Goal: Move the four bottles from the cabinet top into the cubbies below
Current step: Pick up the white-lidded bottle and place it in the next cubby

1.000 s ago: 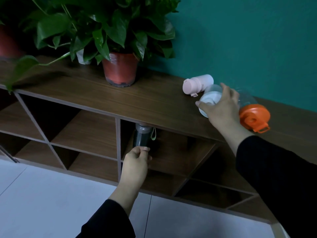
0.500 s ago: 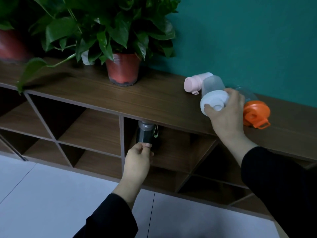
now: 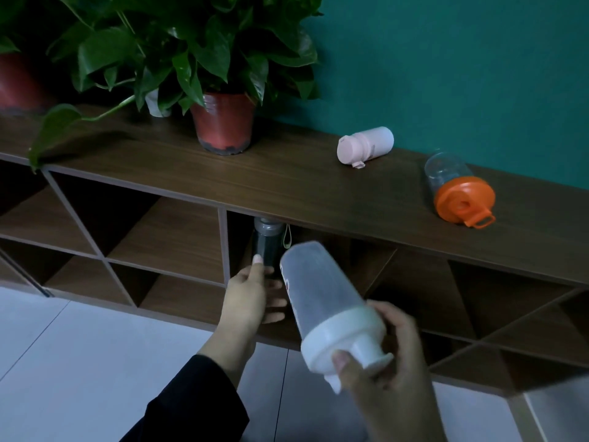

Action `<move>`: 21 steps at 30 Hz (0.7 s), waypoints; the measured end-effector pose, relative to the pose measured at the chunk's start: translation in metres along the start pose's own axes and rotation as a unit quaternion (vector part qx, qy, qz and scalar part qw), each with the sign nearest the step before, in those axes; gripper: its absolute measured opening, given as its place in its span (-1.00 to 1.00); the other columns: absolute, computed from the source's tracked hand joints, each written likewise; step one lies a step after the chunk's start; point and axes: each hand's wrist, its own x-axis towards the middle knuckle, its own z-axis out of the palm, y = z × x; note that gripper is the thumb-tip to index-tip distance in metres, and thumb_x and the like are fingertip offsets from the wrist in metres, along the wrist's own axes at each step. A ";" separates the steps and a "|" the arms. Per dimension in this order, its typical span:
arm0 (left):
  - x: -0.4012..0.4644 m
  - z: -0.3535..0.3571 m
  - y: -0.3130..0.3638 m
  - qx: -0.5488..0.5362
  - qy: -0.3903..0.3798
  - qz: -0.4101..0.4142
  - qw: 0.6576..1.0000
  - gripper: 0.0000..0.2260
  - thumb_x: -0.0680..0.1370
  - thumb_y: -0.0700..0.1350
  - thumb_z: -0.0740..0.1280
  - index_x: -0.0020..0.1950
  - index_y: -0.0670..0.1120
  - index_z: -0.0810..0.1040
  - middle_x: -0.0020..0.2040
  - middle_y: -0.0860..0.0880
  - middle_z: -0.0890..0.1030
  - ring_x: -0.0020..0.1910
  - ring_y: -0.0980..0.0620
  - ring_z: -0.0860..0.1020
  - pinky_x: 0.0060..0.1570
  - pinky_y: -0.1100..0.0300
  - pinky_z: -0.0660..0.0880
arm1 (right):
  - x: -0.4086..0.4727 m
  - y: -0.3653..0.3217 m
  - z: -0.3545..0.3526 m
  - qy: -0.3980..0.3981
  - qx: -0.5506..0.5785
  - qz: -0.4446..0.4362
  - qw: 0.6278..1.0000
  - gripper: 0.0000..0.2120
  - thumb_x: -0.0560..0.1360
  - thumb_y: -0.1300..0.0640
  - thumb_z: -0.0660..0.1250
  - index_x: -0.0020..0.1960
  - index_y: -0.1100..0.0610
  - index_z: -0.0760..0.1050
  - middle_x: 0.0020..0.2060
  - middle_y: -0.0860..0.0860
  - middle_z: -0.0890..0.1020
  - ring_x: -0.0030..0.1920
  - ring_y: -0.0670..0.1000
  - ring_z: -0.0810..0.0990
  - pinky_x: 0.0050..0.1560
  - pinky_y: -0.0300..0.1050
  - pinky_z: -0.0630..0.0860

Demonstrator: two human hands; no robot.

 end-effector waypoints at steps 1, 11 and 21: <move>0.001 0.001 -0.002 0.017 -0.011 -0.014 1.000 -0.59 0.68 0.15 0.16 0.19 -0.14 0.61 0.01 -0.19 0.72 -0.12 -0.17 0.71 -0.11 -0.12 0.72 | 0.003 0.007 0.001 -0.004 -0.018 0.038 0.999 -0.37 0.08 -0.08 0.58 0.10 -0.37 0.46 0.04 -0.22 0.61 -0.06 -0.02 0.68 -0.26 -0.19 0.62; 0.017 0.017 -0.021 0.100 -0.068 -0.078 0.990 -0.66 0.66 0.06 0.26 0.41 -0.01 0.49 0.30 -0.08 0.59 0.15 -0.09 0.65 0.18 -0.10 0.63 | 0.149 0.064 0.030 -0.009 -0.205 0.159 0.966 -0.41 0.41 -0.06 0.47 0.36 0.08 0.37 0.21 0.07 0.51 0.12 0.14 0.56 -0.16 0.07 0.68; 0.035 0.024 -0.023 0.109 -0.057 -0.076 0.990 -0.84 0.67 0.03 0.26 0.22 0.05 0.52 0.25 -0.05 0.62 0.11 -0.06 0.66 0.13 -0.05 0.64 | 0.224 0.077 0.046 -0.025 -0.306 0.202 0.930 -0.49 0.37 -0.19 0.33 0.14 0.17 0.51 -0.09 0.06 0.62 -0.12 0.11 0.65 -0.05 0.10 0.67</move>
